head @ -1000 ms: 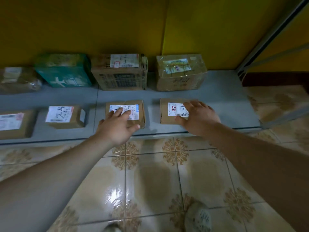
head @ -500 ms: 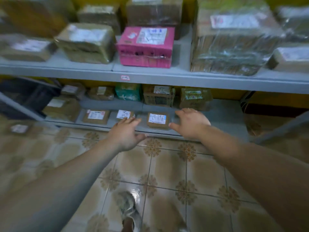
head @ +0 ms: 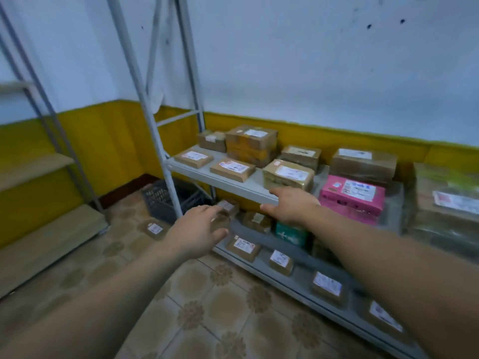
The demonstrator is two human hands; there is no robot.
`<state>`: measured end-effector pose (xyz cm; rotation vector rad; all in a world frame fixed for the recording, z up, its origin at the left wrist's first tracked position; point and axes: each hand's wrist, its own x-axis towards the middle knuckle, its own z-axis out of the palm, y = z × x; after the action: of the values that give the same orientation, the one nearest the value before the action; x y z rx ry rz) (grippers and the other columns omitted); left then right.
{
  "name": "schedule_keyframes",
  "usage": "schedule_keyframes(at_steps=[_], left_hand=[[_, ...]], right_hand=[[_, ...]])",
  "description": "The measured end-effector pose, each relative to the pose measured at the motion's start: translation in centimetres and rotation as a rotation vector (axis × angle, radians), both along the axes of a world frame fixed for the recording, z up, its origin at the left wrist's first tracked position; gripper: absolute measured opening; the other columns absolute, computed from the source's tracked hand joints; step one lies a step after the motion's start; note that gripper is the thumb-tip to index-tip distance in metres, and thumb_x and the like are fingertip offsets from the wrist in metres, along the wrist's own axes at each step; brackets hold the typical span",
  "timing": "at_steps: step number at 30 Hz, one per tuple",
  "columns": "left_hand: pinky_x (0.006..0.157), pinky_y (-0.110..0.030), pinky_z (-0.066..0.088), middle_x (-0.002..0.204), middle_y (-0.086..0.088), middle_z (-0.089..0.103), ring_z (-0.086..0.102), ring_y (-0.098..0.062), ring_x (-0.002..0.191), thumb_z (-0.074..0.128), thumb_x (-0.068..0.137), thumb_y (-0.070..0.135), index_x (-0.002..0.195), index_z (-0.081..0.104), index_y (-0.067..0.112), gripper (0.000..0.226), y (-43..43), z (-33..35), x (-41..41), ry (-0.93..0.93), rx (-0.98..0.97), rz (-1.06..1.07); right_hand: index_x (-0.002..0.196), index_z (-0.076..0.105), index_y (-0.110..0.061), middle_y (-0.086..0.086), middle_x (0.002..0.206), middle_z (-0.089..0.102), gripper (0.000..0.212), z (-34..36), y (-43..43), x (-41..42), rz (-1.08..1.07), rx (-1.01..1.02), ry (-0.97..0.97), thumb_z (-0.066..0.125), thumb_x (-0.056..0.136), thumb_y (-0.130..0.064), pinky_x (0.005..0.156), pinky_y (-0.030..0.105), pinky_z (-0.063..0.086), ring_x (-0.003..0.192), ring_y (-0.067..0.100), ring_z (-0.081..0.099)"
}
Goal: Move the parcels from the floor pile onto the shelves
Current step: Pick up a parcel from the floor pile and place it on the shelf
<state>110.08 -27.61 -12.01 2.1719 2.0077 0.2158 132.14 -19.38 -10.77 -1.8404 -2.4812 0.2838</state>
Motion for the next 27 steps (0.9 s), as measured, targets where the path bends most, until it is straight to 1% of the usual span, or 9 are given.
schedule_keyframes(at_steps=[3, 5, 7, 9, 11, 15, 20, 24, 27], left_hand=[[0.109, -0.038, 0.038, 0.152, 0.005, 0.036, 0.036, -0.018, 0.137, 0.054, 0.091, 0.055, 0.149, 0.031, 0.029, 0.067, -0.8, 1.8, -8.4, 0.042, 0.045, 0.116], [0.109, -0.038, 0.037, 0.151, 0.003, 0.038, 0.037, -0.019, 0.136, 0.054, 0.091, 0.055, 0.148, 0.033, 0.028, 0.067, -1.2, 2.6, -13.8, 0.070, 0.046, 0.172], [0.109, -0.039, 0.038, 0.151, 0.002, 0.039, 0.038, -0.020, 0.136, 0.054, 0.091, 0.055, 0.148, 0.035, 0.027, 0.067, -1.5, 3.3, -18.6, 0.095, 0.040, 0.218], [0.107, -0.039, 0.040, 0.149, 0.001, 0.042, 0.040, -0.021, 0.134, 0.053, 0.090, 0.057, 0.147, 0.036, 0.027, 0.066, -1.6, 3.7, -22.7, 0.132, 0.030, 0.247], [0.107, -0.038, 0.040, 0.148, 0.001, 0.042, 0.040, -0.021, 0.134, 0.053, 0.091, 0.055, 0.147, 0.036, 0.026, 0.065, -1.2, 3.7, -26.0, 0.158, 0.020, 0.263], [0.109, -0.039, 0.037, 0.150, 0.002, 0.040, 0.038, -0.021, 0.136, 0.054, 0.091, 0.053, 0.147, 0.035, 0.029, 0.064, 1.8, 3.1, -30.9, 0.168, -0.002, 0.286], [0.108, -0.038, 0.037, 0.149, 0.002, 0.041, 0.038, -0.021, 0.135, 0.055, 0.090, 0.054, 0.147, 0.035, 0.031, 0.064, 8.2, 1.0, -35.6, 0.157, -0.025, 0.306], [0.109, -0.038, 0.036, 0.151, 0.000, 0.039, 0.037, -0.023, 0.136, 0.053, 0.091, 0.054, 0.148, 0.033, 0.028, 0.065, 14.3, 0.0, -39.1, 0.148, -0.057, 0.374], [0.107, -0.037, 0.038, 0.150, 0.001, 0.040, 0.039, -0.022, 0.134, 0.052, 0.092, 0.053, 0.147, 0.035, 0.027, 0.063, 18.0, -0.4, -42.0, 0.122, -0.087, 0.439]], right_hand=[[0.149, 0.036, -0.027, 0.005, 0.148, 0.047, 0.067, 1.7, 0.8, -9.2, 0.066, 0.038, 0.005, 0.043, 0.094, -0.065, 0.099, 0.041, 0.045, 0.129, 0.026, 0.049], [0.146, 0.041, -0.026, 0.006, 0.143, 0.051, 0.066, 2.4, 1.2, -14.9, 0.123, 0.068, -0.007, 0.043, 0.093, -0.066, 0.097, 0.041, 0.046, 0.126, 0.026, 0.051], [0.143, 0.044, -0.024, 0.006, 0.139, 0.054, 0.065, 2.9, 1.7, -20.1, 0.174, 0.080, -0.029, 0.041, 0.093, -0.067, 0.091, 0.041, 0.048, 0.123, 0.027, 0.053], [0.143, 0.044, -0.024, 0.007, 0.136, 0.055, 0.066, 3.2, 2.2, -24.8, 0.220, 0.086, -0.049, 0.041, 0.093, -0.067, 0.085, 0.040, 0.049, 0.120, 0.028, 0.055], [0.144, 0.042, -0.024, 0.007, 0.135, 0.056, 0.068, 3.4, 3.1, -28.8, 0.276, 0.094, -0.081, 0.041, 0.093, -0.067, 0.087, 0.041, 0.052, 0.119, 0.028, 0.056], [0.141, 0.045, -0.022, 0.007, 0.131, 0.059, 0.065, 3.1, 6.8, -34.9, 0.348, 0.119, -0.123, 0.041, 0.093, -0.066, 0.082, 0.040, 0.052, 0.115, 0.027, 0.058], [0.139, 0.045, -0.022, 0.008, 0.133, 0.058, 0.063, 1.3, 14.5, -40.4, 0.396, 0.109, -0.149, 0.040, 0.094, -0.065, 0.089, 0.042, 0.051, 0.118, 0.028, 0.056], [0.146, 0.040, -0.021, 0.009, 0.141, 0.052, 0.065, 0.3, 21.4, -44.7, 0.434, 0.119, -0.150, 0.041, 0.096, -0.063, 0.092, 0.040, 0.047, 0.126, 0.029, 0.052], [0.139, 0.046, -0.022, 0.009, 0.134, 0.056, 0.060, -0.1, 26.2, -48.2, 0.486, 0.096, -0.153, 0.041, 0.096, -0.062, 0.089, 0.040, 0.048, 0.118, 0.029, 0.055]])
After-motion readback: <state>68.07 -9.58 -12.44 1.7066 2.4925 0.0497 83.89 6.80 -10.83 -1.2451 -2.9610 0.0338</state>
